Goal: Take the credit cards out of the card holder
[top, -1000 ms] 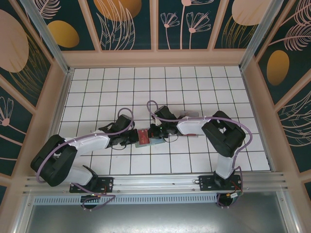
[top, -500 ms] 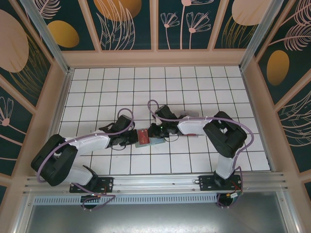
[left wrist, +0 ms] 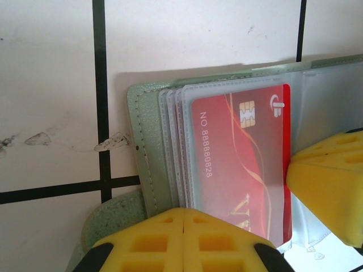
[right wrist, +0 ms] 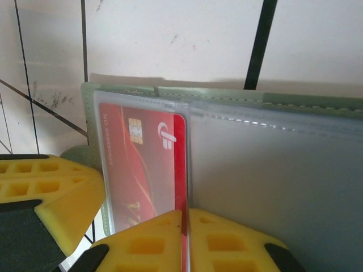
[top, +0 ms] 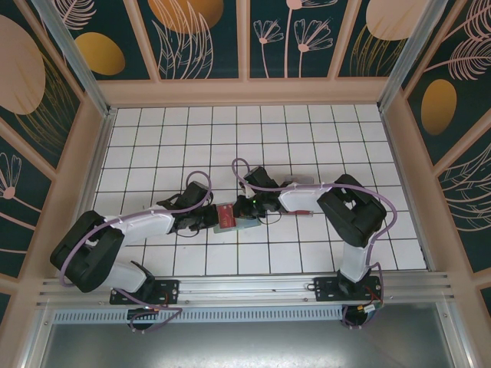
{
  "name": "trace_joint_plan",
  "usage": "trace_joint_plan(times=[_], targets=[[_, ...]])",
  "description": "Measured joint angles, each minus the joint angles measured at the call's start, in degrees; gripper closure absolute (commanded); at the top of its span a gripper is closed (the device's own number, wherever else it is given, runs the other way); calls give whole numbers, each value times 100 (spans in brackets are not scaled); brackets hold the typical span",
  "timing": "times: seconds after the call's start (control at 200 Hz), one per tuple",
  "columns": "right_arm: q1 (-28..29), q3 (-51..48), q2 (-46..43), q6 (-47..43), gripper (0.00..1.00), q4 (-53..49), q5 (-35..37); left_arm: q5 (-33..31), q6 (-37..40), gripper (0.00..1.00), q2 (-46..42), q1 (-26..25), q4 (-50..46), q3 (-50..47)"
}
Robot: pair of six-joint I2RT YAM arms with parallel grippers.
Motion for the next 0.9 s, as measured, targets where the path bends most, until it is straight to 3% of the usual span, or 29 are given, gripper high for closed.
trace_joint_plan(times=[0.105,0.19,0.901], targets=[[0,0,0,-2,90,4,-13,20,0,92,0,2,0,0],[0,2,2,0,100,4,-17,35,0,93,11,4,4,0],[-256,-61,-245,-52,100,-184,55,72,0,96,11,31,20,-2]])
